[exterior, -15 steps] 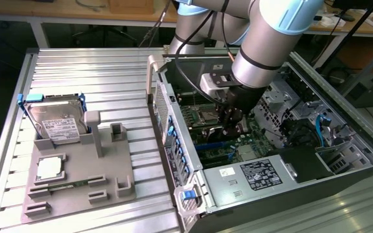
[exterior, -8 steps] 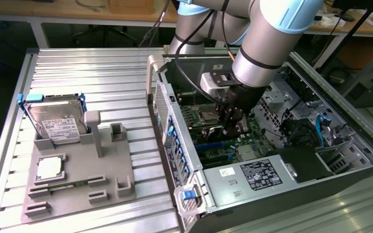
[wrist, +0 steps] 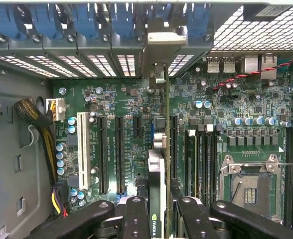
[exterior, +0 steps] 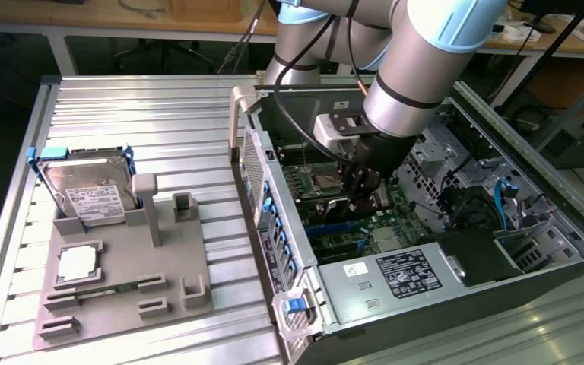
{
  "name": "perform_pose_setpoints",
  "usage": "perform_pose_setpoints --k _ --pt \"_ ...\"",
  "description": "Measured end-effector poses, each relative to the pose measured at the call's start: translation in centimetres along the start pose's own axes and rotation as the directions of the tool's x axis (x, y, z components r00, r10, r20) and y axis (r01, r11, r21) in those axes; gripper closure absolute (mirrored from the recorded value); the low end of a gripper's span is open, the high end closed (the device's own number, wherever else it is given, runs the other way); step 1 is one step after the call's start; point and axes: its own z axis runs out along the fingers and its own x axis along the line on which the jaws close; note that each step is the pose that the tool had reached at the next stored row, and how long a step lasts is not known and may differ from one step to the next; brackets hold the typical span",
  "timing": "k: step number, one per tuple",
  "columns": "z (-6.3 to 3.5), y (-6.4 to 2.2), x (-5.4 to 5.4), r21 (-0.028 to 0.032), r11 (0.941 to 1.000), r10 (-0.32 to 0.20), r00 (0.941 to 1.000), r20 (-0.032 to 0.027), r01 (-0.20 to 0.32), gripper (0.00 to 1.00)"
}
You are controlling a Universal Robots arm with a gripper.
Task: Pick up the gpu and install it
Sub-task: 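Insert the gpu into the slot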
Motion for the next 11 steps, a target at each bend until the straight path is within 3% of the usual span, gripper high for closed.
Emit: perform_pose_setpoints --k 11 --pt "-0.01 0.29 0.10 0.0000 1.0000 0.000 1.0000 0.0025 0.000 0.73"
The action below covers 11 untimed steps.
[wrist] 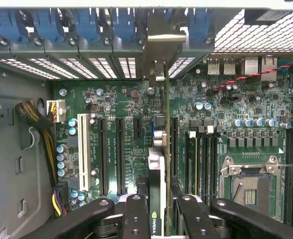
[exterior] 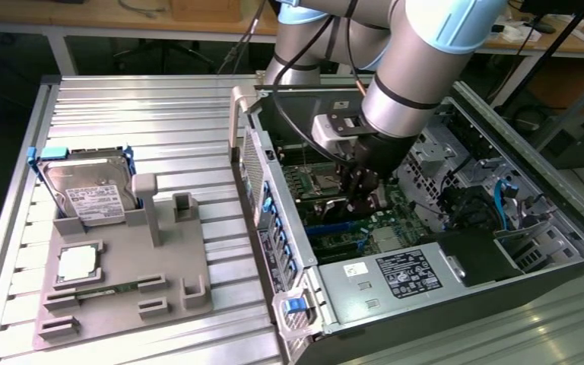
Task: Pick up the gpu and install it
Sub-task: 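Insert the gpu into the slot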
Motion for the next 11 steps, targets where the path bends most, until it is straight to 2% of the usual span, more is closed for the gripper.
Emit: perform_pose_setpoints --k 11 --pt "-0.07 0.02 -0.07 -0.0002 1.0000 0.000 1.0000 0.0001 0.000 0.73"
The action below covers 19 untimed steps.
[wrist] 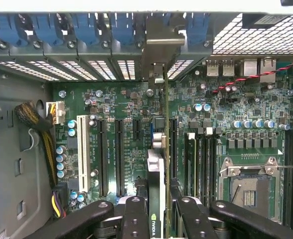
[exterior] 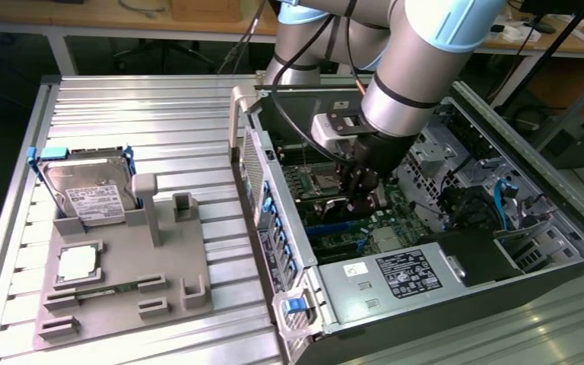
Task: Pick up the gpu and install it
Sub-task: 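Insert the gpu into the slot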
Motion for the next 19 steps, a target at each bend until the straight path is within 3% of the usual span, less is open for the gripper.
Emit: perform_pose_setpoints --k 19 --pt "0.00 0.02 0.43 0.0000 1.0000 0.000 1.0000 -0.0001 0.000 0.73"
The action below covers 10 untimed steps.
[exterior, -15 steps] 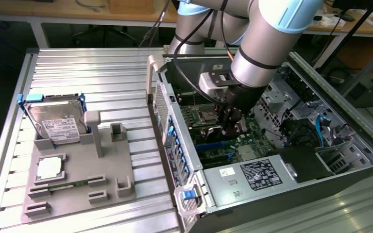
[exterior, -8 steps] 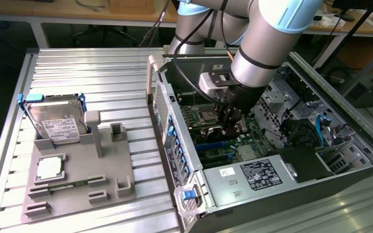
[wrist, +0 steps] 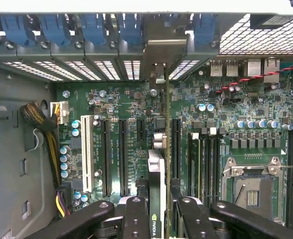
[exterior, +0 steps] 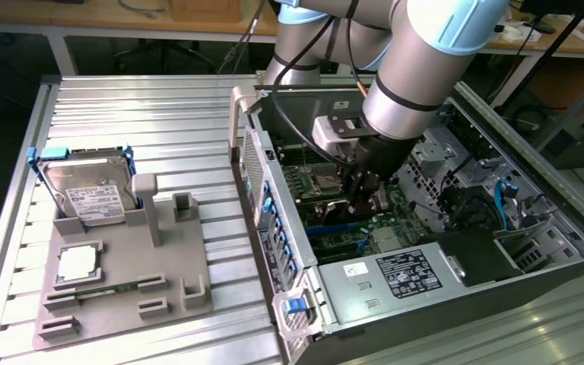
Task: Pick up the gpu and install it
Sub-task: 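Insert the gpu into the slot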
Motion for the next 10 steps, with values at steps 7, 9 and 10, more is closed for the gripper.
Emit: perform_pose_setpoints --k 7,9,10 --pt "0.02 0.00 -0.01 0.0001 1.0000 0.000 1.0000 0.0008 0.000 0.73" --pt "0.02 -0.01 -0.02 0.0000 1.0000 0.000 1.0000 0.0010 0.000 0.73" --pt "0.03 -0.01 -0.04 0.0000 1.0000 0.000 1.0000 0.0013 0.000 0.73"
